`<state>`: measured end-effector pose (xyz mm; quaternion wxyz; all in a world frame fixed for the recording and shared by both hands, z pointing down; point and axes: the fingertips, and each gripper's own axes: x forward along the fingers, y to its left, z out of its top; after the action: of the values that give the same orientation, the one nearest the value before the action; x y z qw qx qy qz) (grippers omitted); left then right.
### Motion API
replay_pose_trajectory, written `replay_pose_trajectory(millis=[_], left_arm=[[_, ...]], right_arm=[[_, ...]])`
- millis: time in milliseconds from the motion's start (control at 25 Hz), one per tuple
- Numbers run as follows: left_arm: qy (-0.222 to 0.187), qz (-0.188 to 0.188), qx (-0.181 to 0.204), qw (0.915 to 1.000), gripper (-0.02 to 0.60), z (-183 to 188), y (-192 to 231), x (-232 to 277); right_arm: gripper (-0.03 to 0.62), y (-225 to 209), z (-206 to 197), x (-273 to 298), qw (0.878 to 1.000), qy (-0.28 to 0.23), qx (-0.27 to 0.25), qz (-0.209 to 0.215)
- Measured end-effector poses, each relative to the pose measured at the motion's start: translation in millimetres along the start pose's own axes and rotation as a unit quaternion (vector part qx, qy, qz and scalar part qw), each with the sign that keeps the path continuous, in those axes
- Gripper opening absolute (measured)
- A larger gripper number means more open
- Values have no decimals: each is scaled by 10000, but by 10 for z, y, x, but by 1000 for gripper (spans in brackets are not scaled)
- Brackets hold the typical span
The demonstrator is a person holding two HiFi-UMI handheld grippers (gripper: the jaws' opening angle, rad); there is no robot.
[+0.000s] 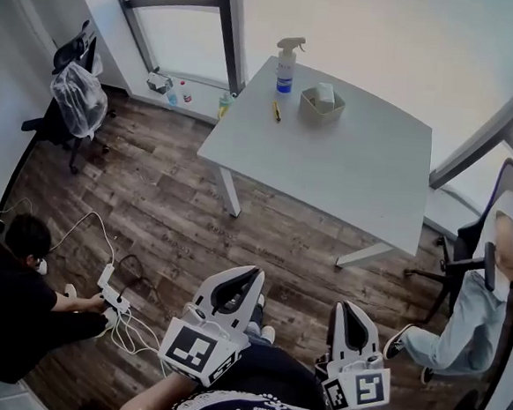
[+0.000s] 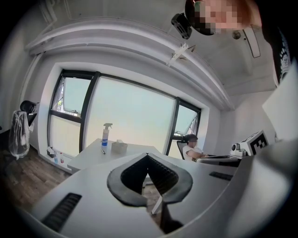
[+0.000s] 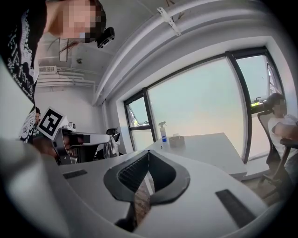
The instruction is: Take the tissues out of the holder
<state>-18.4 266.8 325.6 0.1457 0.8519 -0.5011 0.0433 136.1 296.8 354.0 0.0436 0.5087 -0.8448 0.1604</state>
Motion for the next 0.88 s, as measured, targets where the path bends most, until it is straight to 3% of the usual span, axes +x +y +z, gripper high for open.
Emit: replay_pose_trajectory(millis=[240, 880], left_arm=[[-128, -175, -1, 9998, 2, 135, 150, 185], [-110, -119, -84, 9998, 2, 129, 521, 206]], right_arm=[[11, -28, 46, 253, 9999, 27, -37, -91], [11, 75, -40, 525, 9997, 160, -48, -182]])
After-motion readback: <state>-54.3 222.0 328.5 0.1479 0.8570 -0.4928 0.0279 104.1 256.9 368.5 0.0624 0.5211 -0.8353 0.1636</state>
